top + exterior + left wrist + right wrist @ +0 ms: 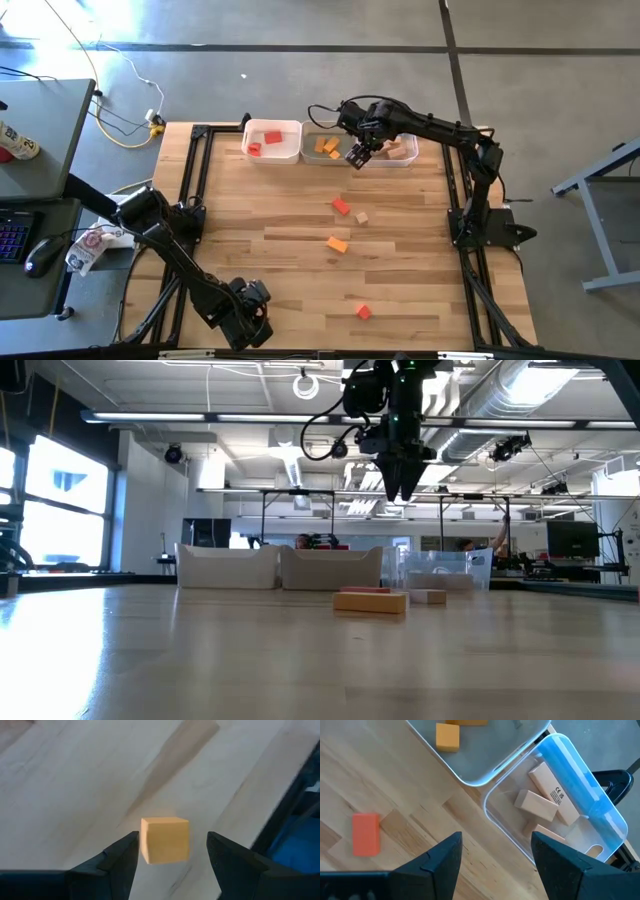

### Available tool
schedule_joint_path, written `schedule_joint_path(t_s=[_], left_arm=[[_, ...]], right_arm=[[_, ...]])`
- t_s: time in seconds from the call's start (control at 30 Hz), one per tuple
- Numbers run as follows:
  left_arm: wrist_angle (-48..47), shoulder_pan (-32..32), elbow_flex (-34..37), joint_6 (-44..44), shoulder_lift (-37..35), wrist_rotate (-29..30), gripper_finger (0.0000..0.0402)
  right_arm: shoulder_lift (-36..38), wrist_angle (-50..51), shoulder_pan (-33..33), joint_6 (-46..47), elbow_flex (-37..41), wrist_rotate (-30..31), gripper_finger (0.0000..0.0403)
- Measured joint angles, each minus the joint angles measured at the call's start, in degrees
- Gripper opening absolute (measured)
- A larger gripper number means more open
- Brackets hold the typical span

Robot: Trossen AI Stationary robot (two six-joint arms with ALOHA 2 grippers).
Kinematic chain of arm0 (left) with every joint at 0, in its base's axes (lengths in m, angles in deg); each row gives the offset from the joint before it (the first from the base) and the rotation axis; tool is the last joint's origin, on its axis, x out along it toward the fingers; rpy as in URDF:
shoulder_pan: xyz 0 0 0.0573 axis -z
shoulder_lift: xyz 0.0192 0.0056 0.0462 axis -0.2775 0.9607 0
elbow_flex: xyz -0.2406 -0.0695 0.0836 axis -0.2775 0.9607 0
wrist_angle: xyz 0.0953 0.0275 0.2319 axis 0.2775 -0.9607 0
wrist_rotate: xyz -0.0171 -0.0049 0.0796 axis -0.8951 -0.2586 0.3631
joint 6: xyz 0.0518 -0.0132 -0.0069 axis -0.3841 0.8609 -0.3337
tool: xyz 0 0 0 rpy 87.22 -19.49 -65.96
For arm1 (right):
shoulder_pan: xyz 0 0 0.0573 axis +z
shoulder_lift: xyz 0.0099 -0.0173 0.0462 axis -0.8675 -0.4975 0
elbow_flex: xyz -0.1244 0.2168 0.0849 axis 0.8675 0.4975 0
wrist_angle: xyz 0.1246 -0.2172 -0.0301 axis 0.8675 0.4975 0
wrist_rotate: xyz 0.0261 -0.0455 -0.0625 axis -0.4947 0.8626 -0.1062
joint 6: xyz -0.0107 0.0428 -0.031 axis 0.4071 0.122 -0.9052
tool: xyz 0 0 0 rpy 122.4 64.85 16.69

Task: Sort & place blocks by color
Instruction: Put the yellow block into the gray bin

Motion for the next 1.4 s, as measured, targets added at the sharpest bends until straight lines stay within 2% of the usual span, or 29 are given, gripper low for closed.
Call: schedule_joint_path(t_s=[0.23,0.43,0.6,0.87,1.0,1.13,1.4], left_arm=[[-0.30,-0.04,0.04,0.53,2.93,-2.12,0.0219],[-0.15,0.00,0.02,0.82,3.51,0.21,0.0213],[-0.34,-0.04,0.02,-0.08,3.51,0.99,0.0185],[-0.47,-0.15,-0.09,-1.65,3.29,-1.47,0.0112],[-0.54,-0.33,-0.08,-2.28,2.95,-0.91,0.0110],[-2.32,-2.15,0.02,-4.58,1.17,-0.04,0.0110],[-8.06,-9.94,0.04,-13.59,-4.80,4.77,0.0114]], right_arm=[[0.00,-0.03,0.00,0.00,0.00,-0.03,0.0224],[0.00,0.00,0.00,-0.02,0.00,-0.04,0.0224],[0.00,-0.02,0.00,0.00,0.00,-0.04,0.0224],[0.00,-0.04,0.25,-0.69,0.00,0.19,0.0224],[0.17,0.07,1.87,-2.19,0.00,1.89,0.0224],[1.07,0.60,4.53,-3.47,-0.01,4.74,0.0224],[2.78,1.64,9.68,-6.16,-0.04,4.39,0.0224]])
